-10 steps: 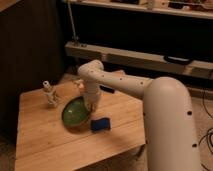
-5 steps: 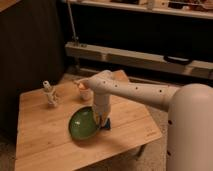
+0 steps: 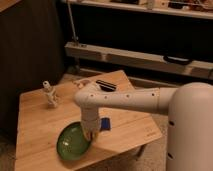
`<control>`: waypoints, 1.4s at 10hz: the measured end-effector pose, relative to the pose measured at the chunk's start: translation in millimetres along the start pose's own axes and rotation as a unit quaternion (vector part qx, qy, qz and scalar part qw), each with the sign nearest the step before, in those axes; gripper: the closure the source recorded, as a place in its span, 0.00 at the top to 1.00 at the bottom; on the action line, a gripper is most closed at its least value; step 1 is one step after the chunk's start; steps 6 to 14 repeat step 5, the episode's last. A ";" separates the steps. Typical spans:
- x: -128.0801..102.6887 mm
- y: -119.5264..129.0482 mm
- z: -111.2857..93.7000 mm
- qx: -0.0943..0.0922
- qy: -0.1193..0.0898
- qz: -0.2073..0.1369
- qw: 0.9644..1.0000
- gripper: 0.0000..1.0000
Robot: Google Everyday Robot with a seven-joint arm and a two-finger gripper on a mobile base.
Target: Drag the ceramic bowl in a circle
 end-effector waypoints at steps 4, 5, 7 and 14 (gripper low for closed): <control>34.5 -70.1 2.9 0.007 -0.014 -0.045 0.999 0.00; 42.1 -80.8 2.4 0.012 -0.017 -0.049 0.999 0.00; 42.1 -80.8 2.4 0.012 -0.017 -0.049 0.999 0.00; 42.1 -80.8 2.4 0.012 -0.017 -0.049 0.999 0.00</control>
